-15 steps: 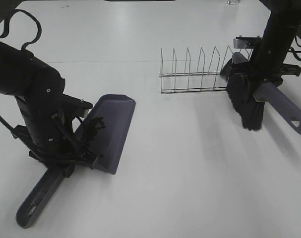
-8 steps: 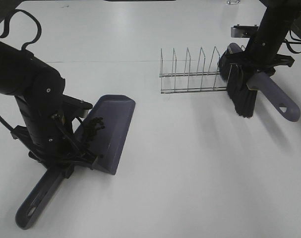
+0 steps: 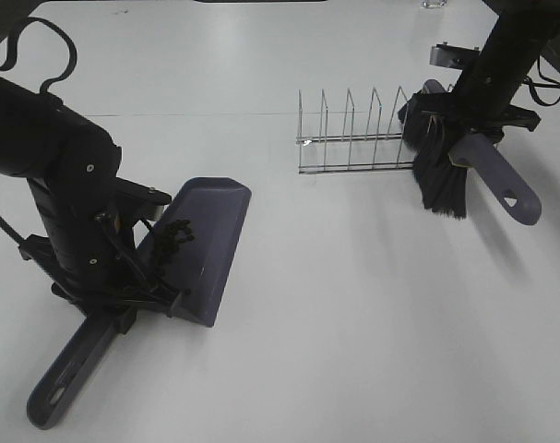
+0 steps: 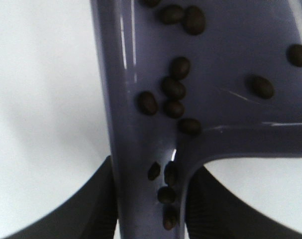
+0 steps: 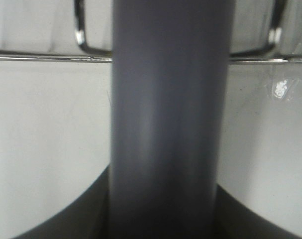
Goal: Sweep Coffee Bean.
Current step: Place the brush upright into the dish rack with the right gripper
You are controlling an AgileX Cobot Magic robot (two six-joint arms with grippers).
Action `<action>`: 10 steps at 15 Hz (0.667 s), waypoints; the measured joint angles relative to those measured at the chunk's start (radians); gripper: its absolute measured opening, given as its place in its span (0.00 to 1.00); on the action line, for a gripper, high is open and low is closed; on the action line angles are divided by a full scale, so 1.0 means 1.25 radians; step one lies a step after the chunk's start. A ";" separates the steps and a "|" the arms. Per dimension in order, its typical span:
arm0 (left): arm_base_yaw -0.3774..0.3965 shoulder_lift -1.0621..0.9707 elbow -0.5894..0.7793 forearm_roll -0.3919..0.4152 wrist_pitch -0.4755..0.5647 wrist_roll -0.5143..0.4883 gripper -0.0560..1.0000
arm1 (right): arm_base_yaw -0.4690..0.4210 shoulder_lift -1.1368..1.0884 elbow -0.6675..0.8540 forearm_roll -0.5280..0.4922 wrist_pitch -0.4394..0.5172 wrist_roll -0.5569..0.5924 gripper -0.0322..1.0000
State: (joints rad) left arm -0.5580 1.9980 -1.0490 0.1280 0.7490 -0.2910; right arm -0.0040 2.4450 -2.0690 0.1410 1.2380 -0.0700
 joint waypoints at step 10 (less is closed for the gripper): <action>0.000 0.000 0.000 -0.002 0.000 0.000 0.37 | 0.000 -0.004 -0.042 0.022 -0.007 0.002 0.59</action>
State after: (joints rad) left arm -0.5580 1.9980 -1.0490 0.1260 0.7490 -0.2910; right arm -0.0040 2.4400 -2.1210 0.1690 1.2290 -0.0680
